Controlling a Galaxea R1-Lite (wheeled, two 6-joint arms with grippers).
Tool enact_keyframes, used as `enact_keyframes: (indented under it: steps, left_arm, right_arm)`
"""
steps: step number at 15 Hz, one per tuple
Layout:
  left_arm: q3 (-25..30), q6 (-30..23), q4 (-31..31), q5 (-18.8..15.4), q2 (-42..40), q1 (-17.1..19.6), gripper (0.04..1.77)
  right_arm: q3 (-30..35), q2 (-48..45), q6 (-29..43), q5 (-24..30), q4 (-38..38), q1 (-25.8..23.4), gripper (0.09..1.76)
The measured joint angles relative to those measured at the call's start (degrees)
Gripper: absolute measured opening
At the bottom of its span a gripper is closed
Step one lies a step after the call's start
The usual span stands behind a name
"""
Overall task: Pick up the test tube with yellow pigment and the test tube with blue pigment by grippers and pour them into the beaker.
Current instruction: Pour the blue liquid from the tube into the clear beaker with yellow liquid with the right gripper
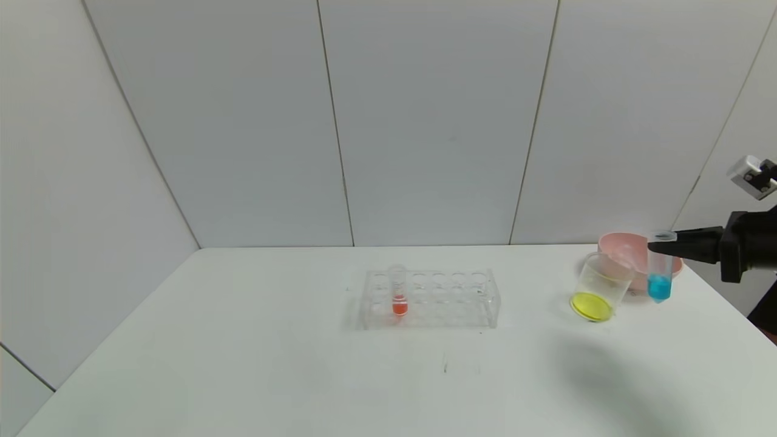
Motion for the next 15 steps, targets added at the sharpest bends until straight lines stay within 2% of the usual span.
enact_keyframes:
  steps: [2, 4, 6, 11, 13, 15]
  left_arm:
    - [0.0, -0.02, 0.0, 0.0, 0.0, 0.0, 1.76]
    - [0.0, -0.02, 0.0, 0.0, 0.0, 0.0, 1.76]
    - [0.0, 0.0, 0.0, 0.0, 0.0, 0.0, 1.76]
    - [0.0, -0.02, 0.0, 0.0, 0.0, 0.0, 1.76]
    - [0.0, 0.0, 0.0, 0.0, 0.0, 0.0, 1.76]
    - [0.0, -0.02, 0.0, 0.0, 0.0, 0.0, 1.76]
  right_arm:
    - [-7.68, 1.76, -4.19, -0.74, 10.79, -0.15, 0.5]
    - [-15.6, 4.01, -6.25, -4.04, 18.24, 0.4, 0.5]
    - [-22.82, 7.41, -8.0, -7.75, 22.28, 1.54, 0.5]
    - [-36.66, 14.8, -9.58, -13.23, 31.89, 3.44, 0.5]
    - [-43.13, 17.21, -10.96, -16.18, 38.51, 3.96, 0.5]
    - [-47.04, 19.29, -14.59, -20.98, 41.78, 4.79, 0.5]
